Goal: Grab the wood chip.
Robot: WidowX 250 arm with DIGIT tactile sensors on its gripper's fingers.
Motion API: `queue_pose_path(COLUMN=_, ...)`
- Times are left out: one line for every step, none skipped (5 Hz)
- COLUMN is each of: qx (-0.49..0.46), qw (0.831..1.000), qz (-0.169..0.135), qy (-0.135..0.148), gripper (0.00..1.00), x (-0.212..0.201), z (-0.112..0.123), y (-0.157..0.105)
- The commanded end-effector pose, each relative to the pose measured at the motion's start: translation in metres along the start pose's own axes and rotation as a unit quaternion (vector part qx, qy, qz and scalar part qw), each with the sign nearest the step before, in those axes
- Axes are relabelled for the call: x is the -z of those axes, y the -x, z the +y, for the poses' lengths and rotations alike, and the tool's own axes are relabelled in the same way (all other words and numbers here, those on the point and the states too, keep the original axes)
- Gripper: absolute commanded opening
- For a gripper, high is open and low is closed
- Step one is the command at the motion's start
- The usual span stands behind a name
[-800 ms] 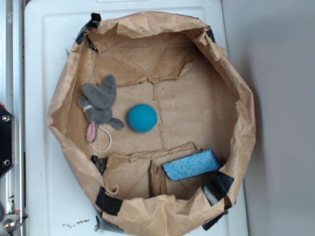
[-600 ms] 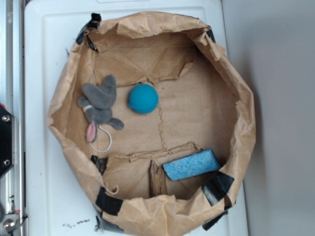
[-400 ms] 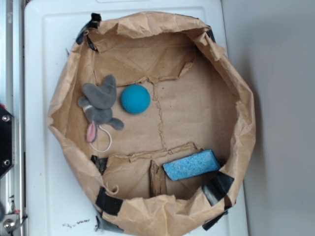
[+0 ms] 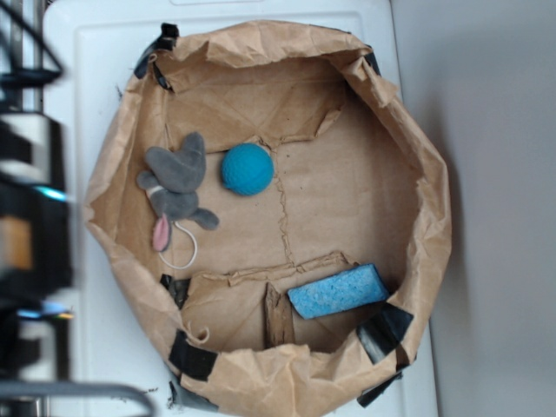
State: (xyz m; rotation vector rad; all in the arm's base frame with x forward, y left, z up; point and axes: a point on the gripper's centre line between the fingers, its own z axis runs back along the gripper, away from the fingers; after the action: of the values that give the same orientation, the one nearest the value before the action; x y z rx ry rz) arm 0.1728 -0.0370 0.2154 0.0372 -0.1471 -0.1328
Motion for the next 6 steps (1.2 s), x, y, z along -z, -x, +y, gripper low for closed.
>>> queue_pose_path(qx=0.147, qw=0.987, qz=0.033, qy=0.051, gripper=1.0, x=0.041, z=0.0, y=-0.039)
queue_pose_path(qx=0.153, qw=0.985, qz=0.033, qy=0.072, gripper=1.0, x=0.04, z=0.007, y=-0.049)
queue_pose_path(qx=0.153, qw=0.985, qz=0.033, qy=0.072, gripper=1.0, x=0.04, z=0.007, y=-0.049)
queue_pose_path(qx=0.153, qw=0.985, qz=0.033, qy=0.072, gripper=1.0, x=0.04, z=0.007, y=-0.049)
queue_pose_path(qx=0.153, qw=0.985, qz=0.033, qy=0.072, gripper=1.0, x=0.04, z=0.007, y=-0.049)
queue_pose_path(qx=0.273, qw=0.957, qz=-0.006, qy=0.101, gripper=1.0, x=0.053, z=0.017, y=-0.047)
